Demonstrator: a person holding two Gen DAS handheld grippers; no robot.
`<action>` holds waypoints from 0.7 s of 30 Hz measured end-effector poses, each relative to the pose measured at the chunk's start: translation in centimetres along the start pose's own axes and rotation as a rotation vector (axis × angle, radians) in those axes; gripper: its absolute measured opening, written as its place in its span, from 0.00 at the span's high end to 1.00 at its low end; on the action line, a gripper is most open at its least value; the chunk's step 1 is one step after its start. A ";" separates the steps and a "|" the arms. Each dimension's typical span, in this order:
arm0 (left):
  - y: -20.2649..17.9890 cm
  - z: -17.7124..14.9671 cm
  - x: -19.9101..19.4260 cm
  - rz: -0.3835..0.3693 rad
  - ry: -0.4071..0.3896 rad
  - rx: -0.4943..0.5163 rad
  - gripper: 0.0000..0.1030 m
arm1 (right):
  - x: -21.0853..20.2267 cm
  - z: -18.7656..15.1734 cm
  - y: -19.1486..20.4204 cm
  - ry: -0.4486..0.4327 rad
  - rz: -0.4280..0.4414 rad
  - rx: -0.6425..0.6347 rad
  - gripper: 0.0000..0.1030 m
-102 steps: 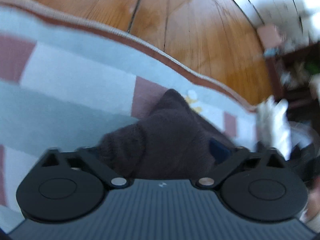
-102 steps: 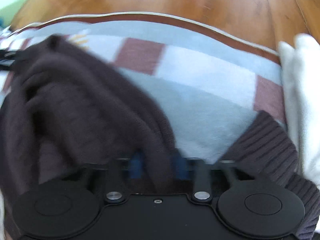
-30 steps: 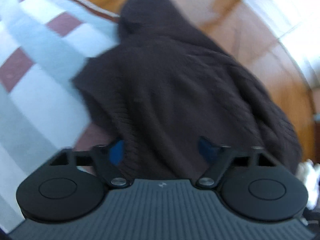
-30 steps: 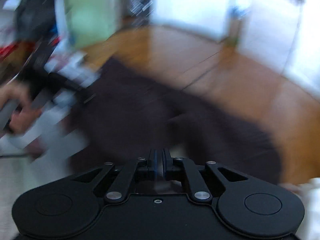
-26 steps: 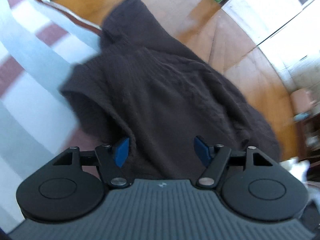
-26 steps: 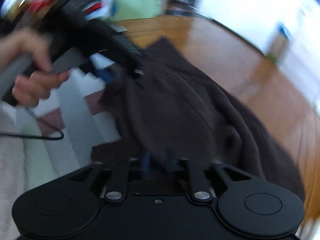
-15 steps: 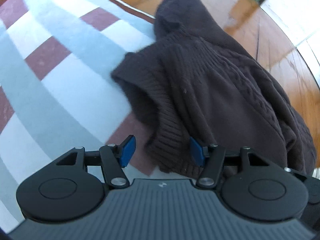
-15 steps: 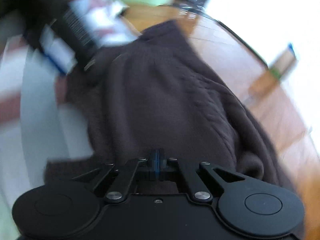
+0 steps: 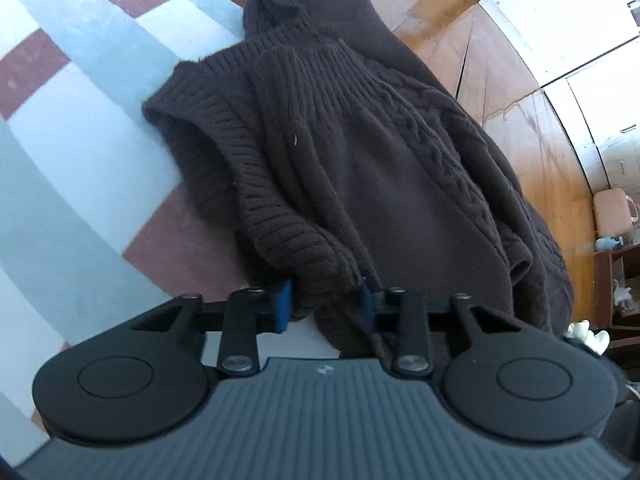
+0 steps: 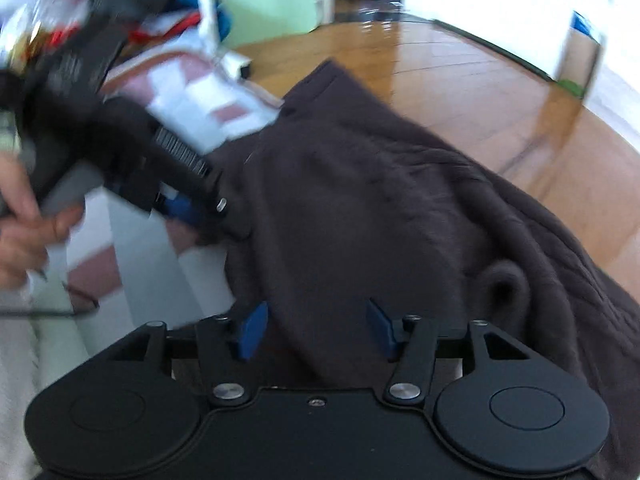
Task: Fold clothes
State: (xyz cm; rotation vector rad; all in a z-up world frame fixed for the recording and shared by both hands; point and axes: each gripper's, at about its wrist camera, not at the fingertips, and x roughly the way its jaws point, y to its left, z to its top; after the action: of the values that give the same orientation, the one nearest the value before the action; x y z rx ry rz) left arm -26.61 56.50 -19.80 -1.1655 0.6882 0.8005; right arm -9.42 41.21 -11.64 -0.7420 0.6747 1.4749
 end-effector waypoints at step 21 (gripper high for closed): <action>0.3 0.4 1.3 -0.079 0.052 -0.074 0.73 | -9.5 -6.8 -4.3 -0.100 -0.705 0.312 0.94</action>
State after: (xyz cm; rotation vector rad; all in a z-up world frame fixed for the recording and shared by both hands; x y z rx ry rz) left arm -26.11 57.16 -20.95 -1.2764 0.6563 0.7360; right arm -4.83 30.10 -8.23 -0.5740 0.4785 0.7348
